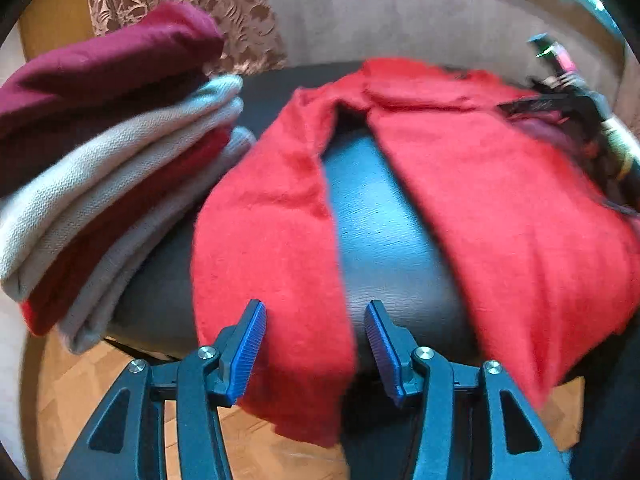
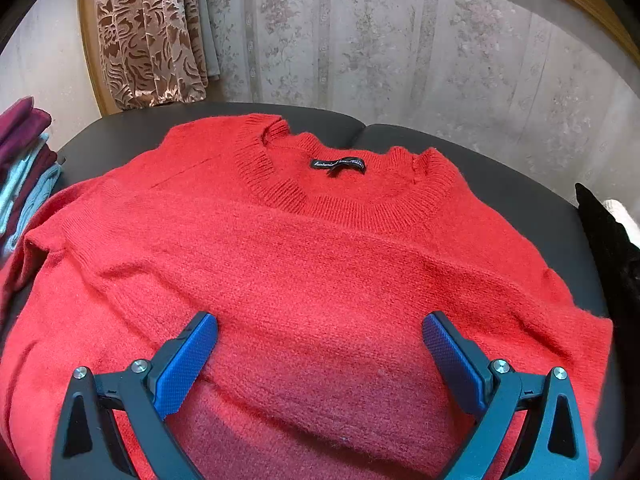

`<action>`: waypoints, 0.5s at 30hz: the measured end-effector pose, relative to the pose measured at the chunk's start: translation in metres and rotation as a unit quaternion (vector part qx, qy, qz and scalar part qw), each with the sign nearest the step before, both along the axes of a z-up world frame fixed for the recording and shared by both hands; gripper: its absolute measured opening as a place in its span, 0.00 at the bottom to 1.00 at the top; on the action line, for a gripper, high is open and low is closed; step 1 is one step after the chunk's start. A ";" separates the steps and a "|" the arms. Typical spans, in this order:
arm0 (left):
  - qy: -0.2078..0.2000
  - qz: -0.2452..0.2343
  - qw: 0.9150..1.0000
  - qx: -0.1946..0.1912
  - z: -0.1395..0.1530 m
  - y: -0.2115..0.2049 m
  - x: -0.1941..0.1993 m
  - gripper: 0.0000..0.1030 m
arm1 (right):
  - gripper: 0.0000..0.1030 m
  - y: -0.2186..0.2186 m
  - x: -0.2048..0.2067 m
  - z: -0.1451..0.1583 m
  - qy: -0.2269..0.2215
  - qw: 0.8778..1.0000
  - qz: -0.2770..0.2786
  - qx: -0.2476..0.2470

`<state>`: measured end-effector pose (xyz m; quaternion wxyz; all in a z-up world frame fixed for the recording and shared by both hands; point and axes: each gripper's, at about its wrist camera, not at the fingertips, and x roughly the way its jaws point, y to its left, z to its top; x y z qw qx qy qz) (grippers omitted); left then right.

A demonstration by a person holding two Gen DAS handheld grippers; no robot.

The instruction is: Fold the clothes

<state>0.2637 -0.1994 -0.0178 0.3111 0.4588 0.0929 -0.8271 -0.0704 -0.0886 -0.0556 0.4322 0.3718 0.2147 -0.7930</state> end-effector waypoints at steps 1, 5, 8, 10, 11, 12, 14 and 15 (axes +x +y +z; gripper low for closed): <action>0.006 0.008 1.000 0.006 -0.001 -0.003 0.002 0.56 | 1.00 0.000 0.000 0.000 -0.001 1.000 0.000 -0.001; 0.024 0.048 0.998 0.040 -0.005 -0.017 0.010 0.73 | 1.00 0.001 -0.002 0.000 -0.004 1.000 0.001 -0.005; 0.019 0.057 0.997 0.051 -0.005 -0.019 0.010 0.74 | 1.00 0.001 -0.002 -0.001 -0.005 1.000 0.001 -0.006; 0.012 0.055 0.997 0.056 -0.005 -0.019 0.008 0.71 | 1.00 0.000 -0.002 -0.002 -0.002 1.000 0.001 -0.001; 0.009 0.053 0.997 0.060 -0.005 -0.020 0.006 0.65 | 1.00 -0.001 -0.001 -0.002 0.000 1.000 0.001 0.001; 0.007 0.048 0.997 0.064 -0.003 -0.020 0.005 0.56 | 1.00 -0.001 -0.001 -0.002 0.000 1.000 0.001 0.002; 0.003 0.037 0.997 0.072 0.001 -0.021 0.003 0.37 | 1.00 -0.001 -0.001 -0.002 0.000 1.000 0.001 0.002; -0.001 0.037 0.997 0.071 0.003 -0.023 0.003 0.22 | 1.00 -0.001 -0.001 -0.002 0.000 1.000 0.000 0.002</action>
